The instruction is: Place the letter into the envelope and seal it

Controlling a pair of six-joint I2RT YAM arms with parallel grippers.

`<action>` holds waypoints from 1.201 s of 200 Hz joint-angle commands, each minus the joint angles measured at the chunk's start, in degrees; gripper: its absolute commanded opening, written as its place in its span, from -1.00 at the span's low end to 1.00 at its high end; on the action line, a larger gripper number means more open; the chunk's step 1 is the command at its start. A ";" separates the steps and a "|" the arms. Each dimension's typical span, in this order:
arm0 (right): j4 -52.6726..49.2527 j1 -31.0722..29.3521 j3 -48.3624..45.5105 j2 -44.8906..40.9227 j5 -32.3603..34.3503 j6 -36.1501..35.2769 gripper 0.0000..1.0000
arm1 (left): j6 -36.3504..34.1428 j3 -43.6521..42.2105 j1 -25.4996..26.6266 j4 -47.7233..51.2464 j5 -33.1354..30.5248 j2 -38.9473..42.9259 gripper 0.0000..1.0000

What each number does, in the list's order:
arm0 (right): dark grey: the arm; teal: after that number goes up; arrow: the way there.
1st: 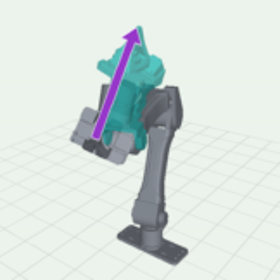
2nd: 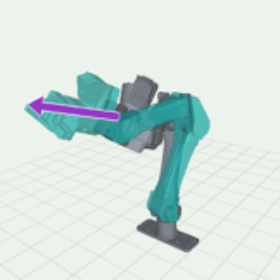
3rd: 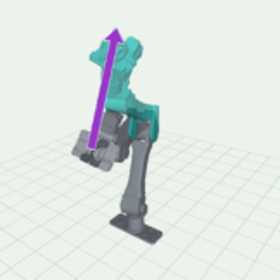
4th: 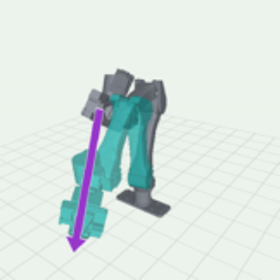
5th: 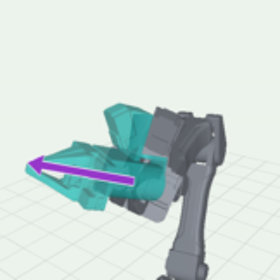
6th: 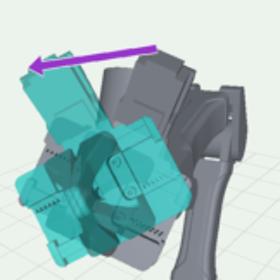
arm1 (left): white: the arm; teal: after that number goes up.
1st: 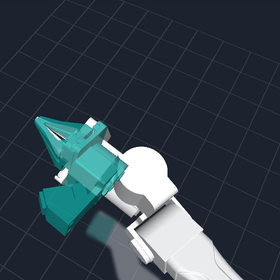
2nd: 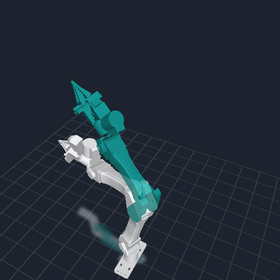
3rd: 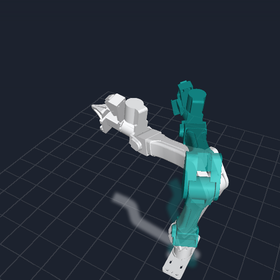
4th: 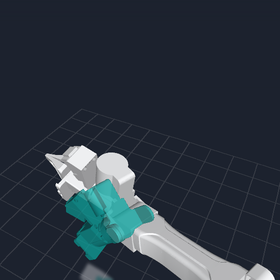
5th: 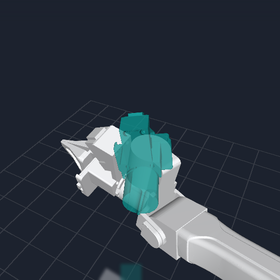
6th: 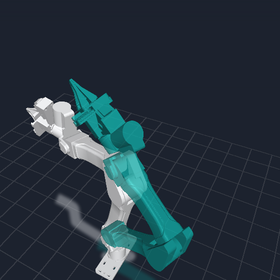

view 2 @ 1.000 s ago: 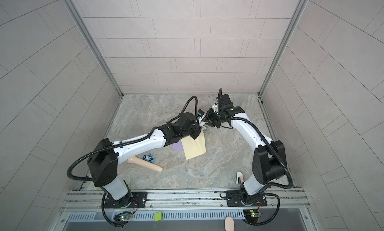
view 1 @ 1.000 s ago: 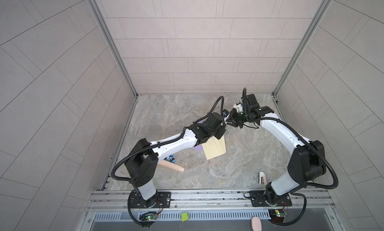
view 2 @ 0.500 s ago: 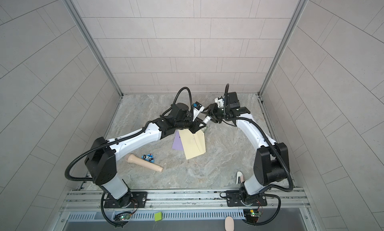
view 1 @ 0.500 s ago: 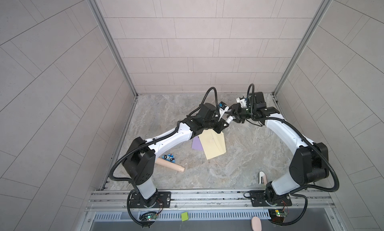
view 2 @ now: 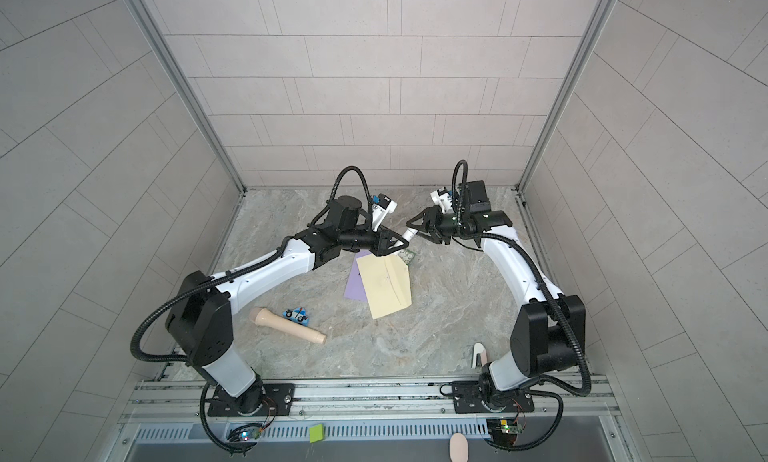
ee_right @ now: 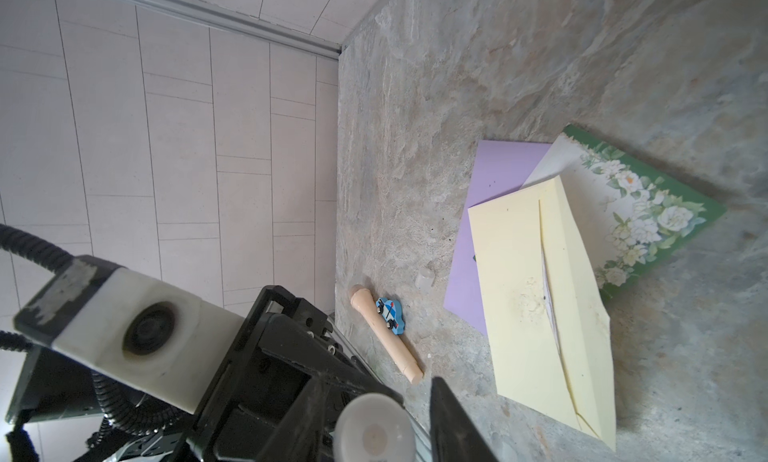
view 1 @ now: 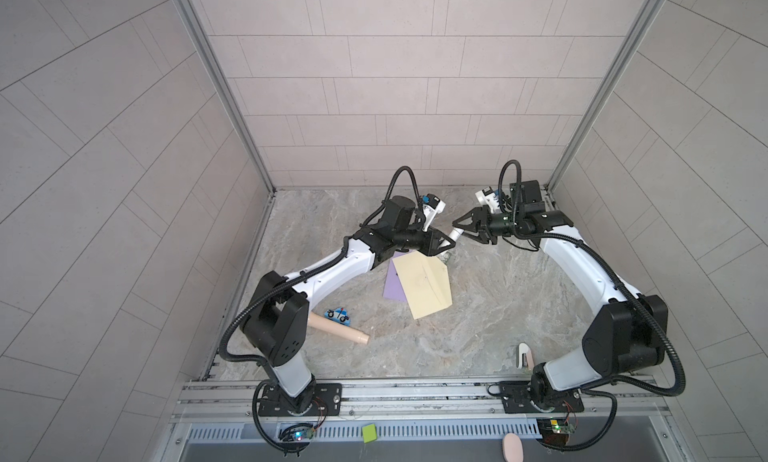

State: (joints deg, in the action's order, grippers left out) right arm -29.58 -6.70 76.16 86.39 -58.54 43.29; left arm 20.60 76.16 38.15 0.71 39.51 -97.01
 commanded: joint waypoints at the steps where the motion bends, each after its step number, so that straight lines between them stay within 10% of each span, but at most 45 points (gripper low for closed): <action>1: -0.60 -0.20 0.45 -0.78 -1.30 -1.45 -0.29 | 0.76 -0.33 0.09 -2.01 0.82 0.24 -1.00; 67: -5.27 -1.66 1.28 -0.83 2.26 -5.37 -0.73 | -1.83 1.01 1.32 1.65 -10.01 -0.29 -1.00; 150: -5.19 -5.39 -1.12 3.85 22.24 10.04 -1.00 | -39.68 3.19 21.82 2.94 -52.95 0.33 -1.00; 191: -2.23 -5.10 -2.13 4.03 19.92 12.96 -0.99 | -37.39 0.89 21.84 0.32 -52.13 1.99 -1.00; 217: 5.84 -3.80 -3.61 1.22 13.52 12.96 -0.20 | -31.26 2.53 18.05 5.93 -42.49 2.99 -1.00; 240: 11.05 -0.85 -4.35 -2.04 7.89 11.80 0.01 | -22.50 5.21 11.45 11.46 -26.22 2.93 -1.00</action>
State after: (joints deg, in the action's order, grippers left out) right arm -28.12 -10.09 72.27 88.25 -46.26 55.90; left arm -8.78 77.19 54.02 10.20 -5.19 -96.95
